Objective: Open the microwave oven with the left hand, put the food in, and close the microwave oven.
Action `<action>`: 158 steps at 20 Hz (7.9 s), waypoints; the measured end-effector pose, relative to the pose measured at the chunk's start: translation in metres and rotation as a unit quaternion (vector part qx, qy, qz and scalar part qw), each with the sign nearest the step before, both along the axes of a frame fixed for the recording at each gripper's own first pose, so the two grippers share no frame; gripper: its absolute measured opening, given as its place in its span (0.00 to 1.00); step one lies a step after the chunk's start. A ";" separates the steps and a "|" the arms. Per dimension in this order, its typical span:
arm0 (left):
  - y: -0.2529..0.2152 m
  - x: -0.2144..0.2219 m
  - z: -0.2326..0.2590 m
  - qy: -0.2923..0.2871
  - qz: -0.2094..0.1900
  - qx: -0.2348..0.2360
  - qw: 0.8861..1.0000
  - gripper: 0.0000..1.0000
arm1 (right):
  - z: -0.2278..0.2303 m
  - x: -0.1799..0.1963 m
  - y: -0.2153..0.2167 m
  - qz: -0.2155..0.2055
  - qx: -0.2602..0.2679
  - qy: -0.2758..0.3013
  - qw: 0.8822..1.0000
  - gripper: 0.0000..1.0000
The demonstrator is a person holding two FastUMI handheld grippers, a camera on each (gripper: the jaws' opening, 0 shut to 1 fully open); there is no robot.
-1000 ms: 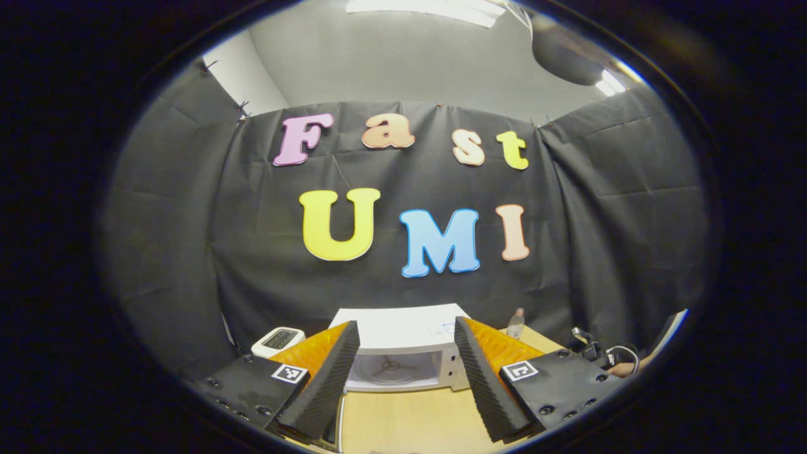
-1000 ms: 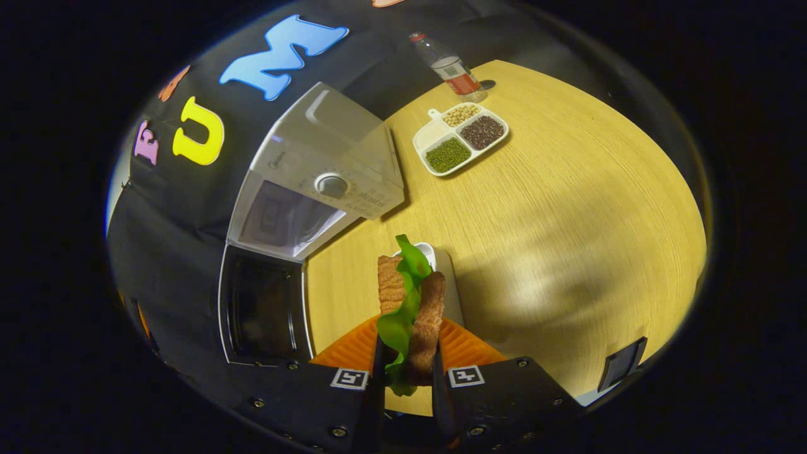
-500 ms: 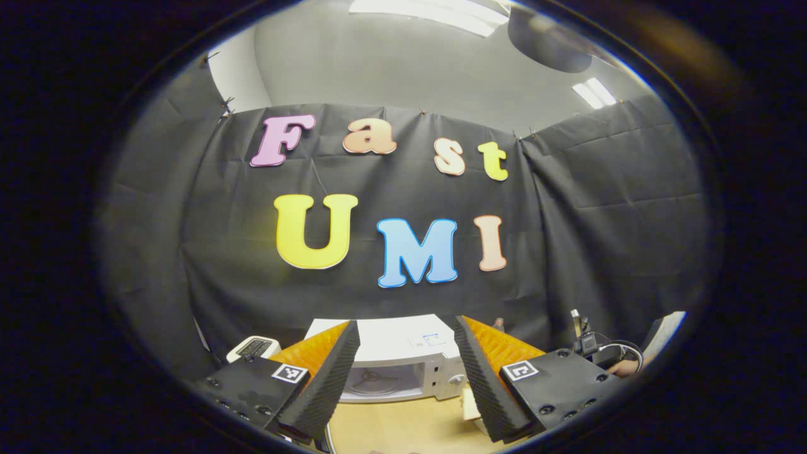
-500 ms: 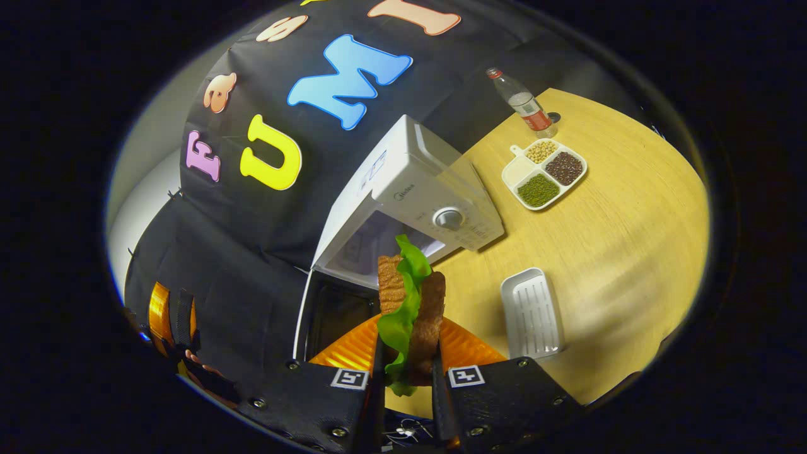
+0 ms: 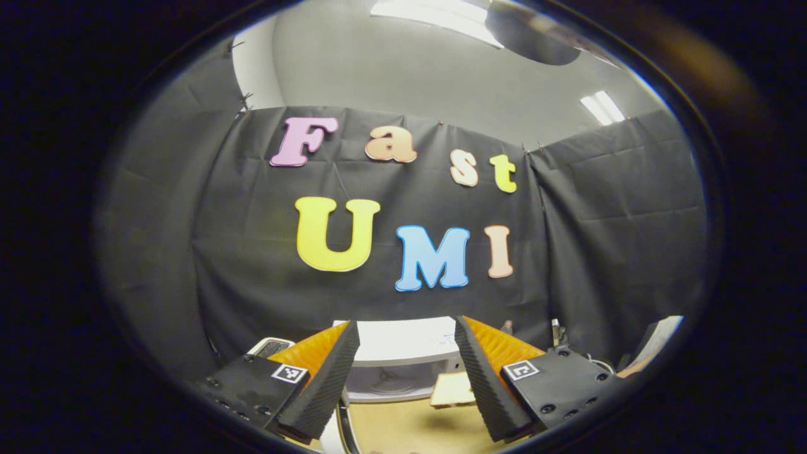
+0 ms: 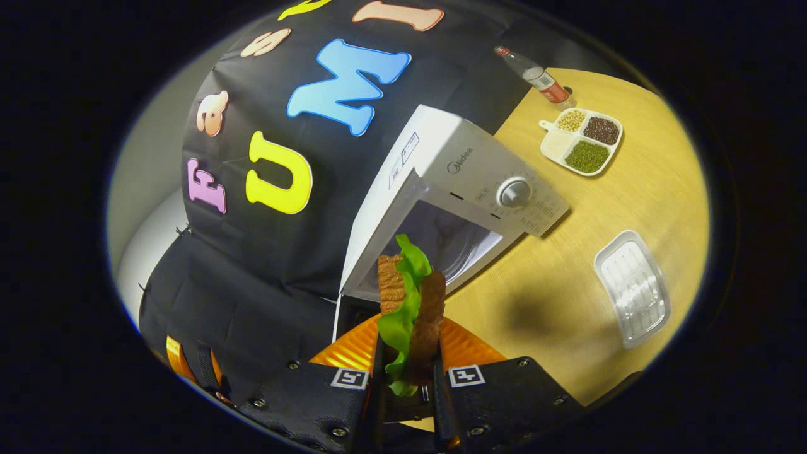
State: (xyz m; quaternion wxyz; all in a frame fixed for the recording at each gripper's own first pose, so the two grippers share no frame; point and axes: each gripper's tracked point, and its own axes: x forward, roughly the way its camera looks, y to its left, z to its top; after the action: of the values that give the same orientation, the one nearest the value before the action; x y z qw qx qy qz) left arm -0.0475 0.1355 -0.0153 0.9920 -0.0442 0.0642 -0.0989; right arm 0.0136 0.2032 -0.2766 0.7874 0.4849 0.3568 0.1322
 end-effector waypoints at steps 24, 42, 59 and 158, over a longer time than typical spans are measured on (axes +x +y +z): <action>0.177 -0.042 -0.033 0.038 0.103 0.013 0.994 0.96 | -0.117 0.196 0.098 -0.321 0.168 0.039 0.931 0.31; 0.193 -0.012 -0.063 0.054 0.091 0.022 0.994 0.96 | -0.146 0.199 0.111 -0.284 -0.008 0.065 0.957 0.89; 0.087 0.043 -0.073 0.038 0.048 0.013 0.998 0.96 | 0.034 0.085 0.004 -0.072 -0.310 -0.152 0.936 0.89; -0.209 0.103 -0.291 0.244 -0.108 -0.004 0.964 0.07 | 0.190 0.045 -0.291 -0.135 -0.521 -0.308 0.784 0.98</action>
State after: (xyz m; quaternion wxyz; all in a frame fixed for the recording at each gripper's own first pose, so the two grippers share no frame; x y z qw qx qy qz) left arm 0.0560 -0.0730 -0.3060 0.9297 -0.0634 0.3080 -0.1916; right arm 0.0587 -0.0881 -0.0863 0.9981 -0.0227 0.0404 -0.0395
